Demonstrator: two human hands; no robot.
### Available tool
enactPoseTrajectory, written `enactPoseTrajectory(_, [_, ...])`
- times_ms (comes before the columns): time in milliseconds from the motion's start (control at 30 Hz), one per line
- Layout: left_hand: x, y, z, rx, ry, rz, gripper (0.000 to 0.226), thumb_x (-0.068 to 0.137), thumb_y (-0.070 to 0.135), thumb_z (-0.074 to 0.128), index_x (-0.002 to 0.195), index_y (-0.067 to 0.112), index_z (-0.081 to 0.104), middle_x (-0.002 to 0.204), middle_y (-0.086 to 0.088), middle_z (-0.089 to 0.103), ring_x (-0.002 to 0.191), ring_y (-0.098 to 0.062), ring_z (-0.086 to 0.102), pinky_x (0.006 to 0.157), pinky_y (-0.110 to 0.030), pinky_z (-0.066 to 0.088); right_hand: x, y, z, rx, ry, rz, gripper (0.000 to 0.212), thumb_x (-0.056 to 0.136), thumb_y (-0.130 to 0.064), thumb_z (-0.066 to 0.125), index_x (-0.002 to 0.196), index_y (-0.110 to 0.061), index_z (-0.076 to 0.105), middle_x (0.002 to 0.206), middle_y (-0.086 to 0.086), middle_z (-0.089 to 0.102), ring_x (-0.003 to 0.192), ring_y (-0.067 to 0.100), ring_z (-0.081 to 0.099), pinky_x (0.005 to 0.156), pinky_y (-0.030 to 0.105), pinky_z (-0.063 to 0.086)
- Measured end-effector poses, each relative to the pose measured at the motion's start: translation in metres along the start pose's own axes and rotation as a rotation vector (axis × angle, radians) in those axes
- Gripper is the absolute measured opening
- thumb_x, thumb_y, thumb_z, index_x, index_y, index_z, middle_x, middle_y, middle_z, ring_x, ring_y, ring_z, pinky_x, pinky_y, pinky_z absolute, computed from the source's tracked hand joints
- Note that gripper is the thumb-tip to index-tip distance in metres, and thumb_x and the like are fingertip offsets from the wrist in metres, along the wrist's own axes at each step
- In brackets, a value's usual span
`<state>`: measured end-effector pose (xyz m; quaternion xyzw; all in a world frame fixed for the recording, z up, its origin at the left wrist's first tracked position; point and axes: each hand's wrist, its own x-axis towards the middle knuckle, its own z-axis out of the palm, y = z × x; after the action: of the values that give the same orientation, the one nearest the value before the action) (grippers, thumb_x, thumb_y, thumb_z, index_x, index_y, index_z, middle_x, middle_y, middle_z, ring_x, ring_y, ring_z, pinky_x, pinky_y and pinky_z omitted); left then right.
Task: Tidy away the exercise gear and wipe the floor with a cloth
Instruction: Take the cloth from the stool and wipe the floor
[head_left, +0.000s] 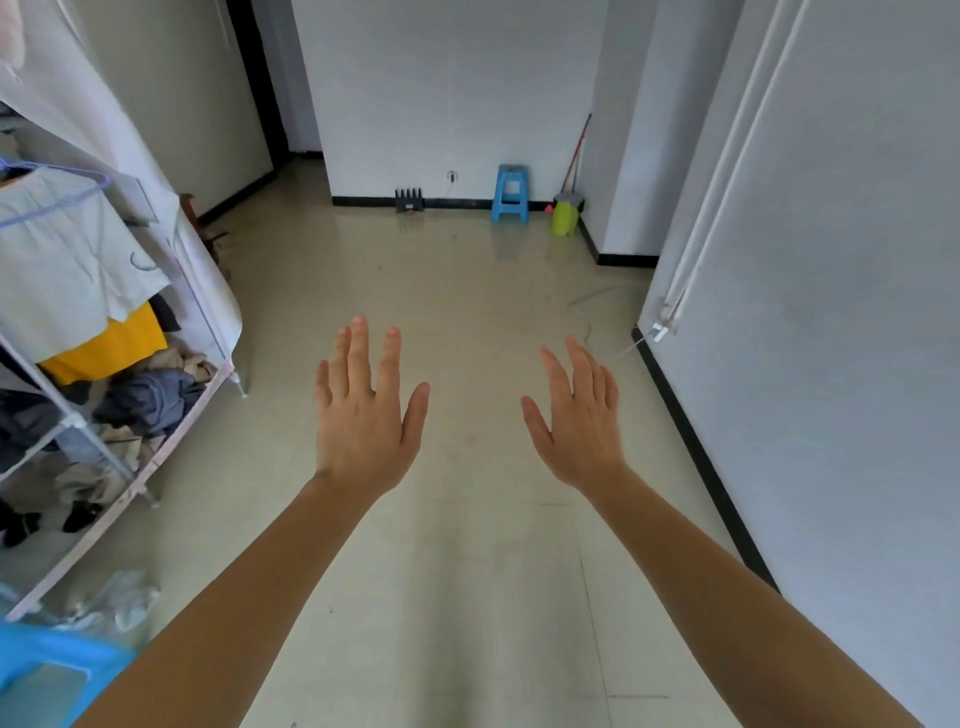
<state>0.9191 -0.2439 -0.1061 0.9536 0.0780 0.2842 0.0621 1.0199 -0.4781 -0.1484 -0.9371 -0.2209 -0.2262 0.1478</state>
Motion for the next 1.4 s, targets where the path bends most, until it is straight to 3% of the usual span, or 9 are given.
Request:
enactPoseTrajectory(233, [0.180,-0.061,0.082,-0.016,-0.037,0.090,0.065,0.102,0.051,0.024,0.154,0.012,0.023,0.161,-0.022,0.015,0.149,-0.038,0.014,0.115,-0.057,0.025,0.158,0.019,0.070,-0.033,0.050,0.115,0.062,0.102,-0.047,0.045,0.154,-0.015,0.033,0.163,0.017,0.021,0.149,0.035,0.024,0.121,0.053,0.021])
enactPoseTrajectory(533, [0.405,-0.099,0.260,-0.001,-0.079,0.160,0.064,0.102,0.050,0.027,0.154,0.014,0.023,0.162,-0.020,0.013,0.149,-0.038,0.014,0.115,-0.058,0.025,0.364,0.099,0.228,-0.026,0.029,0.192,0.063,0.104,-0.052,0.037,0.157,-0.019,0.026,0.167,0.013,0.012,0.152,0.032,0.015,0.123,0.051,0.013])
enactPoseTrajectory(867, [0.677,-0.161,0.384,0.086,-0.037,0.142,0.061,0.102,0.049,0.026,0.155,0.018,0.024,0.161,-0.022,0.011,0.148,-0.043,0.013,0.114,-0.061,0.025,0.663,0.156,0.350,0.028,-0.020,0.161,0.065,0.103,-0.055,0.028,0.158,-0.020,0.023,0.167,0.013,0.010,0.154,0.032,0.011,0.123,0.050,0.013])
enactPoseTrajectory(1167, [0.907,-0.227,0.561,0.053,-0.025,0.130,0.064,0.102,0.049,0.027,0.155,0.015,0.023,0.161,-0.024,0.011,0.148,-0.043,0.013,0.114,-0.062,0.024,0.913,0.218,0.518,-0.010,-0.080,0.082,0.066,0.103,-0.054,0.030,0.159,-0.019,0.023,0.167,0.015,0.010,0.153,0.035,0.015,0.121,0.055,0.021])
enactPoseTrajectory(1400, [1.139,-0.221,0.662,0.020,-0.016,0.196,0.064,0.102,0.050,0.024,0.156,0.015,0.020,0.162,-0.022,0.007,0.149,-0.040,0.010,0.114,-0.060,0.024,1.119,0.288,0.573,-0.056,-0.028,0.105,0.065,0.104,-0.055,0.028,0.159,-0.021,0.021,0.168,0.012,0.006,0.154,0.033,0.012,0.124,0.051,0.015])
